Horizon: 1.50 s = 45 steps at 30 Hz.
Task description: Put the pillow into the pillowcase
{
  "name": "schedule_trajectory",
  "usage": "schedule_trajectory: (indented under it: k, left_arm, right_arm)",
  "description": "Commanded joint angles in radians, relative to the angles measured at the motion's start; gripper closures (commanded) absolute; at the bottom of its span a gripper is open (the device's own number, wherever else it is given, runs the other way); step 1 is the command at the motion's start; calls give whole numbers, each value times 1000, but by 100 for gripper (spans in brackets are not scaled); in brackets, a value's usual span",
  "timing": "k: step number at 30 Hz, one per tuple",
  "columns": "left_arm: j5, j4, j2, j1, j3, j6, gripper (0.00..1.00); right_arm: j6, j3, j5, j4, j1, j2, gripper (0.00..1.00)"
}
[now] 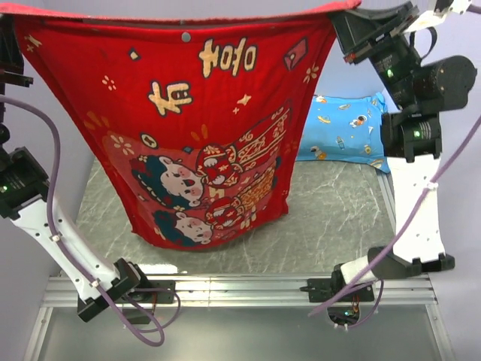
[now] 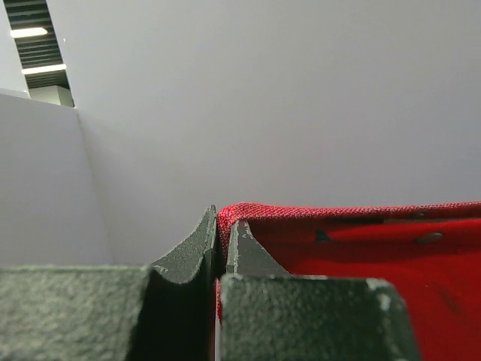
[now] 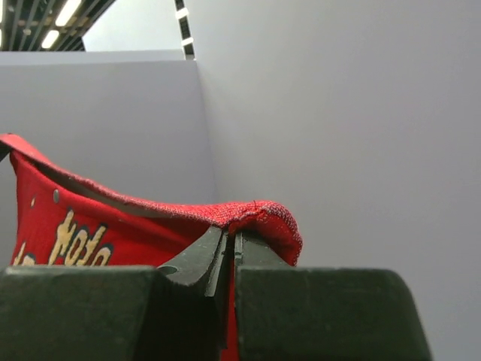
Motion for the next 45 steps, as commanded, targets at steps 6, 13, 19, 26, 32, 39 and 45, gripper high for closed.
schedule_trajectory:
  k: [6, 13, 19, 26, 32, 39, 45]
  left_arm:
    - [-277, 18, -145, 28, -63, 178, 100]
    - [-312, -14, -188, 28, -43, 230, 100]
    - [-333, -14, -162, 28, 21, 240, 100]
    - [-257, -22, -102, 26, 13, 220, 100]
    - [-134, -26, -65, 23, -190, 197, 100]
    - [-286, -123, 80, -159, -415, 469, 100]
    - [-590, -193, 466, -296, -296, 617, 100]
  right_arm:
    - [-114, -95, 137, 55, -37, -271, 100]
    - [-112, -178, 124, 40, -35, -404, 100]
    - [-128, -171, 140, 24, -37, -418, 100]
    - [-192, -251, 165, 3, -37, -358, 100]
    - [-230, -392, 165, 43, -17, -221, 100]
    - [-302, -399, 237, 107, 32, 115, 100]
    - [-344, 214, 360, -73, 49, 695, 88]
